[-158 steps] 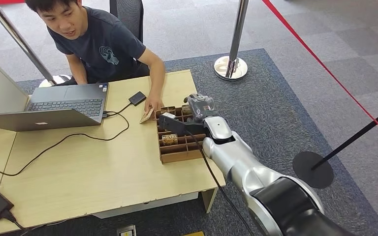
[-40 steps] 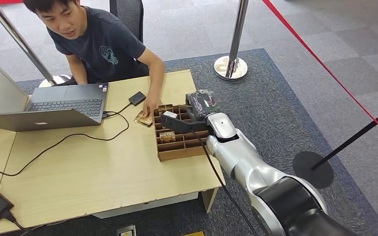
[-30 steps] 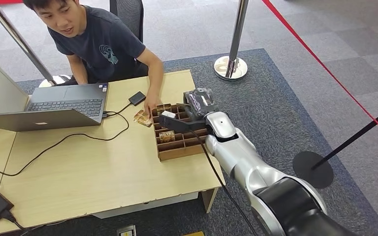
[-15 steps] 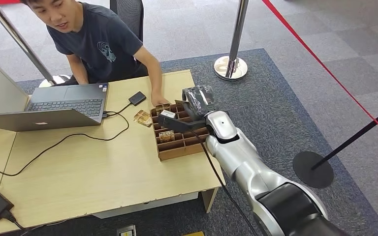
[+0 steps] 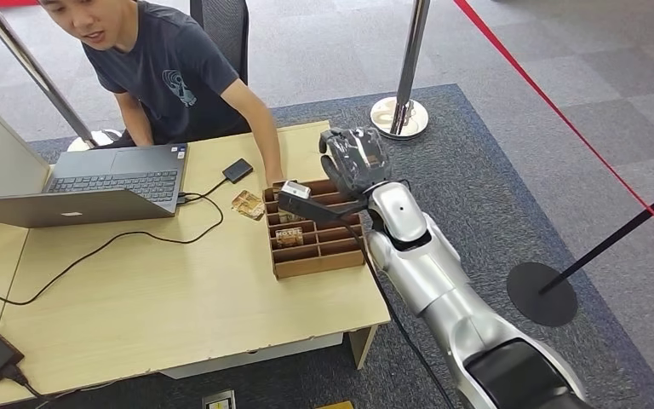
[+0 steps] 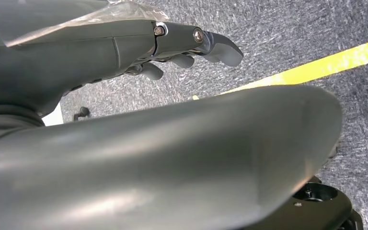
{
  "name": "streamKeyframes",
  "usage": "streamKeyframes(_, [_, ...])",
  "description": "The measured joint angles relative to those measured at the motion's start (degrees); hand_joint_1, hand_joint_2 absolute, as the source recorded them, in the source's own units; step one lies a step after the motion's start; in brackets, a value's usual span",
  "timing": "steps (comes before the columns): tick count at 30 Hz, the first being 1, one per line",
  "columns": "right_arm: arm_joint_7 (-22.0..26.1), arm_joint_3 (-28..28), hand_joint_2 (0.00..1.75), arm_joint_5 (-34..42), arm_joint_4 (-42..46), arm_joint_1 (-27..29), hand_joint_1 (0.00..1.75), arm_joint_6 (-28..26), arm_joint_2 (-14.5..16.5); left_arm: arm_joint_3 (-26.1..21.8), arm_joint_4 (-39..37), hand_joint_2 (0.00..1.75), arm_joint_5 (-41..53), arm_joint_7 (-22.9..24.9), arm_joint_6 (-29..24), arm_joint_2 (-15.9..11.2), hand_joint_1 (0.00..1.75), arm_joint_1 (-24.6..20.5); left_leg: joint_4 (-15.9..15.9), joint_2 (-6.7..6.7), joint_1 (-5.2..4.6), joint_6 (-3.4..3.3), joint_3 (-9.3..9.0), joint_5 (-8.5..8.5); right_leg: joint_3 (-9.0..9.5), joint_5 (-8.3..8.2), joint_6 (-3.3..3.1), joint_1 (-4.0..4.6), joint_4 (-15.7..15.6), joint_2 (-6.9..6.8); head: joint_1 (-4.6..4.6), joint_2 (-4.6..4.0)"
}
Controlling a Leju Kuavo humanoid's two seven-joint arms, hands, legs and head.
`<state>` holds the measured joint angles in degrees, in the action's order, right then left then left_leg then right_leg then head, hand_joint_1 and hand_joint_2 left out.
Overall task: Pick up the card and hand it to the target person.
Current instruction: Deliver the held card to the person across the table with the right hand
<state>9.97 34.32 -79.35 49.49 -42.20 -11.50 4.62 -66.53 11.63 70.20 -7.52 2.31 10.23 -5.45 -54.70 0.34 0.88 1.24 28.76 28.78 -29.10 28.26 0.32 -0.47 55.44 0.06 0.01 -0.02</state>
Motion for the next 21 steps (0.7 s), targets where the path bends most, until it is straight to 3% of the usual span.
streamKeyframes(10, [0.67, 2.30, 1.75, 3.21, 7.14, 0.42, 1.75, 0.74, -0.50, 0.00, 0.00, 0.00, 0.67, 0.00, -0.30, 0.04, 0.00, -0.04, 0.00, 0.00, 0.00, 0.00, 0.01, 0.00, 0.01, 0.00, 0.00, 0.00, 0.02, 0.00, 0.00, 0.00])
streamKeyframes(21, [1.86, 2.36, 1.75, 5.54, 2.22, -2.86, 1.75, -2.32, 3.68, 0.00, 0.00, 0.00, 0.92, 0.40, -0.32, 0.13, 0.00, -0.20, 0.00, -0.01, 0.00, 0.00, 0.00, 0.00, 0.02, 0.00, 0.00, 0.01, 0.03, 0.00, -0.01, 0.00])
